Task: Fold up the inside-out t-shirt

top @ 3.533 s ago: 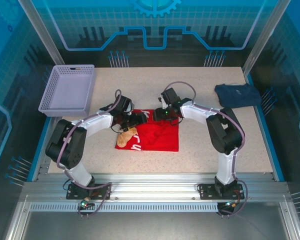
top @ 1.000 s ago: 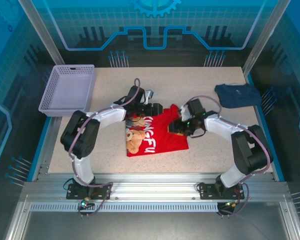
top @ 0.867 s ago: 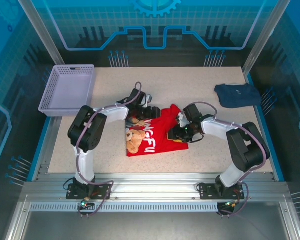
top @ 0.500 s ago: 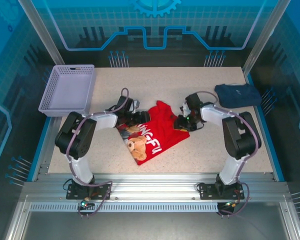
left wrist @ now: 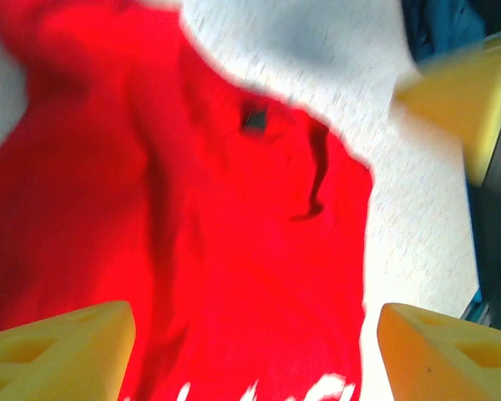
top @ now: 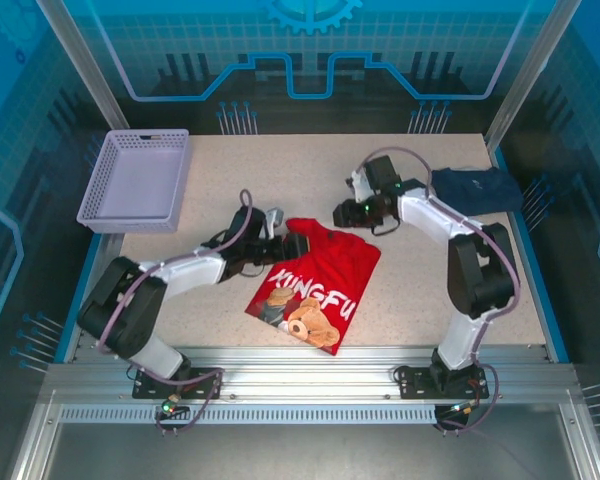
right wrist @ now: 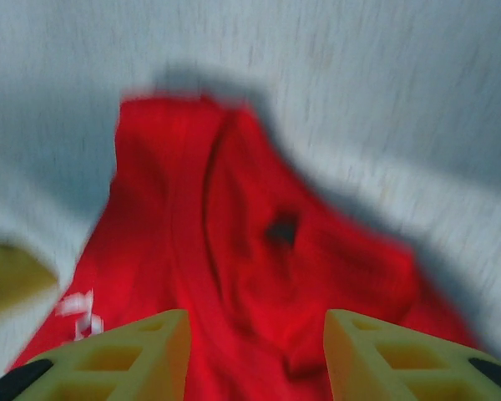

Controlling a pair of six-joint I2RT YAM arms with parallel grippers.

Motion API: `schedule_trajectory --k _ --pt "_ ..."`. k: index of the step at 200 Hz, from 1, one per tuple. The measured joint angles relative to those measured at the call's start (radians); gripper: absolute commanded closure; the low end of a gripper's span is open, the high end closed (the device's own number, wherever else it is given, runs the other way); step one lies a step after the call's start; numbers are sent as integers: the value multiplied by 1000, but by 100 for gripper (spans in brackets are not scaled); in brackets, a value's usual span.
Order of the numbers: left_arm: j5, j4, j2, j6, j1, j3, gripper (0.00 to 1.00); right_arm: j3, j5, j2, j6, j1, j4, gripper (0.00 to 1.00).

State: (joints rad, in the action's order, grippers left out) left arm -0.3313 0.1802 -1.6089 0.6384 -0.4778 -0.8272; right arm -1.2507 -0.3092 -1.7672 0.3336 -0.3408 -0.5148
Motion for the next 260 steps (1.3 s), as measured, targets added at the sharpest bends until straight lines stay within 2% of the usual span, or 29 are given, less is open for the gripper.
schedule_trajectory --k 30,64,87,135,157,189,223,260 --pt "-24 -31 -171 -48 4 -173 24 212 -24 74 61 4 0 57" --pt "-13 -135 -272 -96 19 -236 24 255 -20 43 93 53 24 58" --pt "-6 -151 -275 -113 35 -220 24 189 -18 -47 95 90 24 58" --pt "10 -117 -166 -117 40 -86 22 -141 6 -264 53 90 9 58" --pt "55 -127 -126 -119 54 -82 23 -189 23 -255 20 86 4 57" --pt "123 -138 -79 -118 115 -89 24 -157 29 -169 -6 71 11 56" --pt "165 -187 -97 -110 158 -126 31 -152 49 -163 -5 64 41 56" --pt "145 -211 -235 -85 162 -245 51 -183 84 -265 -2 65 43 61"
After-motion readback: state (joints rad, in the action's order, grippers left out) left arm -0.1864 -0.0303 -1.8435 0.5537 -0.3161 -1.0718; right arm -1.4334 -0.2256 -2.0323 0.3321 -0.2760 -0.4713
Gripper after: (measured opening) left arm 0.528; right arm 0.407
